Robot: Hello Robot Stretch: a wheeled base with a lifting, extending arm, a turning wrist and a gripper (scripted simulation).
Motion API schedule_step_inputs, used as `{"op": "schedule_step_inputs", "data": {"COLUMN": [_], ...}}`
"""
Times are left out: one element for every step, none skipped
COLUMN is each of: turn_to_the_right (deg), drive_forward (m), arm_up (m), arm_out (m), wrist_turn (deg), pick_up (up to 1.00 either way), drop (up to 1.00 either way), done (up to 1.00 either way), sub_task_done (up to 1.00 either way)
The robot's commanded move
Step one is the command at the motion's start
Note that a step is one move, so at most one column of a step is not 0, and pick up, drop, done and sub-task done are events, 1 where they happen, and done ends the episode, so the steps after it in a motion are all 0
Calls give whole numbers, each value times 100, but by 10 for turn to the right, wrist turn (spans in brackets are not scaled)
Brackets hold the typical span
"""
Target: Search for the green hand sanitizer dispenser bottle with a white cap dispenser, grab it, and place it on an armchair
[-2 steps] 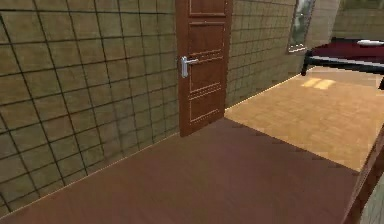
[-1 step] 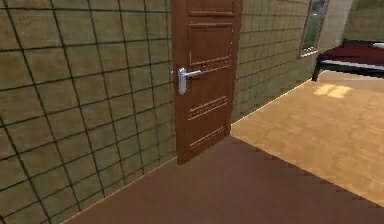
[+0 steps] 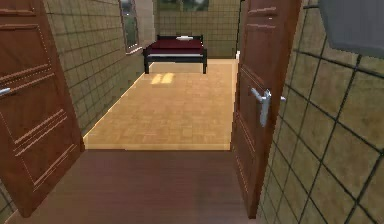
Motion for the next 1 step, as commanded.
{"op": "schedule_step_inputs", "data": {"turn_to_the_right": [0], "drive_forward": [100], "arm_up": [0], "arm_out": [0], "wrist_turn": [0], "pick_up": [0], "drop": [0], "done": [0], "sub_task_done": [0]}}
